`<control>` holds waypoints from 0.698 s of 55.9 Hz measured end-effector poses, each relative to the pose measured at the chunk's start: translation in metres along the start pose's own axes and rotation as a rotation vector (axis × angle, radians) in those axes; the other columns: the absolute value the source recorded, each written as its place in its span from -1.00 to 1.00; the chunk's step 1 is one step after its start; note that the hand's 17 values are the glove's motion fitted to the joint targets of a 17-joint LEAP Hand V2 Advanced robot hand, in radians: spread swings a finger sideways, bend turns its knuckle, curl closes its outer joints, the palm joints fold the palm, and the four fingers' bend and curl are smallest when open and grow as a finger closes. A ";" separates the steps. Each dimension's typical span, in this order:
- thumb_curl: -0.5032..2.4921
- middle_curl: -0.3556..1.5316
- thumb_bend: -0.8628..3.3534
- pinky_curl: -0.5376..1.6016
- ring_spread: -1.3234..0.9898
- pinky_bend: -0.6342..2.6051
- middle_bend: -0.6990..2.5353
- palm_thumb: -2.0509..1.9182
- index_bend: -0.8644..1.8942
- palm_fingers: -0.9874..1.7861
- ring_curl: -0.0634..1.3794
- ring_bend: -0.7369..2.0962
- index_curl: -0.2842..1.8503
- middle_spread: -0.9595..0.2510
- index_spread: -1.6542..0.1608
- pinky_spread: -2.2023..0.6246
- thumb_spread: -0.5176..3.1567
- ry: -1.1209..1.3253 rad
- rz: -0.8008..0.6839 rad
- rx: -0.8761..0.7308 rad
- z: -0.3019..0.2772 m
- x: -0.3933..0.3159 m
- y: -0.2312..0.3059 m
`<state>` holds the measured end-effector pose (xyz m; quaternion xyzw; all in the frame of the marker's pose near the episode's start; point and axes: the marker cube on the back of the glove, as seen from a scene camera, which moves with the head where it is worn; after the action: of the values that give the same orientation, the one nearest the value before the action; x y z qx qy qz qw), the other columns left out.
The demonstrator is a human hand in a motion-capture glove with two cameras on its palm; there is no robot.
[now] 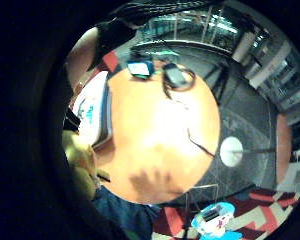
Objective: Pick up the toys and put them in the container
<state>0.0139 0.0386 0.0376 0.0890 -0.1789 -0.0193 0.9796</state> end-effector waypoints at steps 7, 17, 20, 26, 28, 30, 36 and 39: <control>-0.19 -0.05 -0.54 -0.21 -0.02 -0.37 -0.07 0.41 0.46 -0.18 -0.78 -0.34 0.02 0.17 0.69 0.56 -0.15 -0.136 -0.114 -0.013 0.012 -0.075 -0.043; -0.16 -0.04 -0.55 -0.20 -0.04 -0.38 -0.07 0.41 0.45 -0.16 -0.73 -0.33 0.03 0.15 0.70 0.55 -0.16 -0.288 -0.191 -0.047 0.067 -0.147 -0.081; -0.15 -0.04 -0.56 -0.20 -0.04 -0.38 -0.08 0.41 0.44 -0.15 -0.72 -0.33 0.03 0.16 0.70 0.55 -0.17 -0.319 -0.220 -0.073 0.089 -0.167 -0.091; -0.14 -0.05 -0.56 -0.20 -0.05 -0.38 -0.08 0.41 0.43 -0.15 -0.70 -0.32 0.04 0.16 0.71 0.55 -0.17 -0.289 -0.267 -0.100 0.134 -0.205 -0.107; -0.13 -0.05 -0.56 -0.19 -0.05 -0.38 -0.08 0.41 0.43 -0.14 -0.70 -0.33 0.04 0.16 0.71 0.55 -0.17 -0.271 -0.279 -0.110 0.147 -0.215 -0.111; -0.13 -0.05 -0.56 -0.19 -0.06 -0.38 -0.08 0.42 0.43 -0.14 -0.69 -0.33 0.05 0.16 0.71 0.55 -0.17 -0.251 -0.285 -0.118 0.158 -0.223 -0.115; -0.12 -0.05 -0.57 -0.19 -0.06 -0.38 -0.09 0.42 0.42 -0.14 -0.67 -0.33 0.05 0.17 0.72 0.55 -0.18 -0.175 -0.289 -0.156 0.186 -0.243 -0.123; -0.11 -0.05 -0.57 -0.19 -0.07 -0.38 -0.10 0.41 0.42 -0.15 -0.67 -0.33 0.06 0.17 0.71 0.55 -0.17 -0.133 -0.276 -0.194 0.195 -0.247 -0.125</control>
<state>-0.2868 -0.0999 0.1083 0.0164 -0.2266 -0.1766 0.9577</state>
